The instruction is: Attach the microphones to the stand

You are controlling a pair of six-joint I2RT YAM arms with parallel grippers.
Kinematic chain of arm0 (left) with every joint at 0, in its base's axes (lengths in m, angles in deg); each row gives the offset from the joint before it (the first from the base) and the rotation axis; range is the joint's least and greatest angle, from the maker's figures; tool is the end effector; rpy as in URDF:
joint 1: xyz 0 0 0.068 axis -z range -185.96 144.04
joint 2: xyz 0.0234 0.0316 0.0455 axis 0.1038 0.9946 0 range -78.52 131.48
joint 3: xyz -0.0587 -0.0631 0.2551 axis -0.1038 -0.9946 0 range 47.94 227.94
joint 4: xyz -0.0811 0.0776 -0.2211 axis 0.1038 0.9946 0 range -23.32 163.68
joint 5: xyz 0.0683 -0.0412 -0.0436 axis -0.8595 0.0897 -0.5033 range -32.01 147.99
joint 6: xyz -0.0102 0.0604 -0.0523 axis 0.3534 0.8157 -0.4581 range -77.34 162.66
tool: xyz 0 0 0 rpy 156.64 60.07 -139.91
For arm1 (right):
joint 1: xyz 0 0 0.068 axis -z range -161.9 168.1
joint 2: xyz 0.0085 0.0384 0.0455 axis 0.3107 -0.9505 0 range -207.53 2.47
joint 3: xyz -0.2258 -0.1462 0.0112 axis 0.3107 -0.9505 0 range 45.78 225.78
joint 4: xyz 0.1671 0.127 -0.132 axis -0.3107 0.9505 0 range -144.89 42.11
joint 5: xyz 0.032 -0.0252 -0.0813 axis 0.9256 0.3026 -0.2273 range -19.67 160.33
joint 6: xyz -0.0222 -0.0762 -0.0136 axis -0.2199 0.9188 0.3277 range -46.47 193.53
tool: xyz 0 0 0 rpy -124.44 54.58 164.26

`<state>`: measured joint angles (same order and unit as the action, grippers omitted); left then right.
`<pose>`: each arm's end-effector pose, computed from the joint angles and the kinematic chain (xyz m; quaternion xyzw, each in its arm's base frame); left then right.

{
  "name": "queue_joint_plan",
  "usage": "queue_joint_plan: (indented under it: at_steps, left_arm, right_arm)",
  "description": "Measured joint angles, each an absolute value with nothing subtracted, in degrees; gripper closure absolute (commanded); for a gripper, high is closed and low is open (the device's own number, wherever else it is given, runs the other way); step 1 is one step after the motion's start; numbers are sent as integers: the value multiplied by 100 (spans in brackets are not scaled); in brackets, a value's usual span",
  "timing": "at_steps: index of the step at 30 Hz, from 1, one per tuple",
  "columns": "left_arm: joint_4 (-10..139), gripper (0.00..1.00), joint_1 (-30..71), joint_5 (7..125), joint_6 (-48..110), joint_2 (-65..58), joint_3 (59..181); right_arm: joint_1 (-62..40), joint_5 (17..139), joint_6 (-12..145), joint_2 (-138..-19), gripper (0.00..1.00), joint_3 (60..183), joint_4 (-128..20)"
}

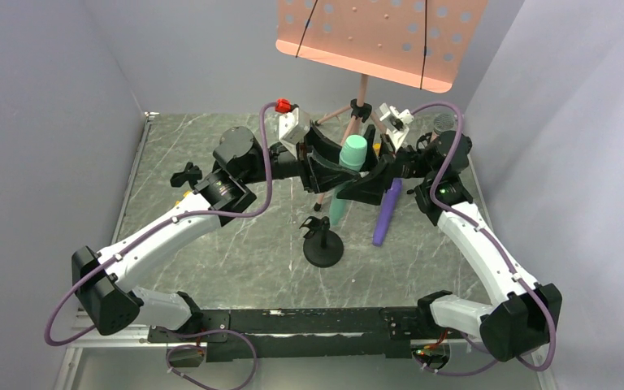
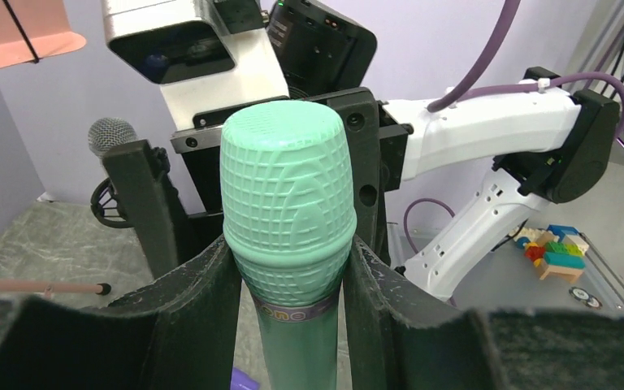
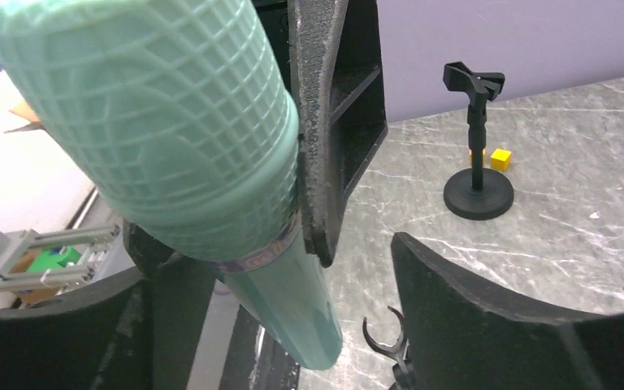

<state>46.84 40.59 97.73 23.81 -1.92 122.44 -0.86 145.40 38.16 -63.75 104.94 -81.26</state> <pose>0.1833 -0.2585 0.4571 0.3993 0.4727 -0.5790 0.5309 0.2032 0.1409 0.4133 -0.4264 0.5250 0.6088 0.4146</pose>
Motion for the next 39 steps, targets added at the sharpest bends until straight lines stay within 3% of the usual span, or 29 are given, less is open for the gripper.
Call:
queue_joint_plan:
  at_steps: [4,9,11,13,15,18,21,24,26,30,34,37,39]
  left_arm:
    - [4687,100,4076,9618,2424,-179,12282]
    - [4691,100,4100,9566,2492,-172,12323]
    - [4700,100,4102,9563,2501,-172,12336]
    - [4730,100,4102,9544,2520,-172,12341]
    - [4770,89,4094,9461,2542,-172,12341]
    - [4811,59,4085,9319,2363,-183,12349]
    - [4886,39,4107,9205,2365,-207,12349]
    - [5093,12,4113,9032,2450,-293,12327]
    - [5329,5,4111,8903,2549,-413,12317]
    - [5847,3,4019,8632,2811,-920,12205]
    - [6324,8,3764,8342,3121,-1995,11523]
    - [6743,17,3608,8073,3340,-2800,10819]
    - [6920,28,3584,7974,3471,-3239,10275]
  right_arm:
    - [-99,14514,3536,-6381,42,10452,-8410]
    - [-112,14510,3315,-6381,27,10452,-8646]
    - [-112,14499,3278,-6381,39,10441,-8677]
    - [-110,14497,3265,-6381,66,10441,-8714]
    - [-108,14536,3265,-6381,85,10441,-8769]
    - [-86,14599,3396,-6381,100,10441,-8898]
    - [-84,14599,3414,-6381,100,10415,-8891]
    - [-86,14584,3455,-6375,100,10323,-8878]
    - [-84,14580,3523,-6372,100,10260,-8830]
    - [-82,14575,3744,-6370,100,10179,-8666]
    - [-79,14564,3905,-6357,100,10096,-8605]
    - [-79,14527,3914,-6359,100,10000,-8738]
    - [-79,14435,3844,-6383,100,9906,-8992]
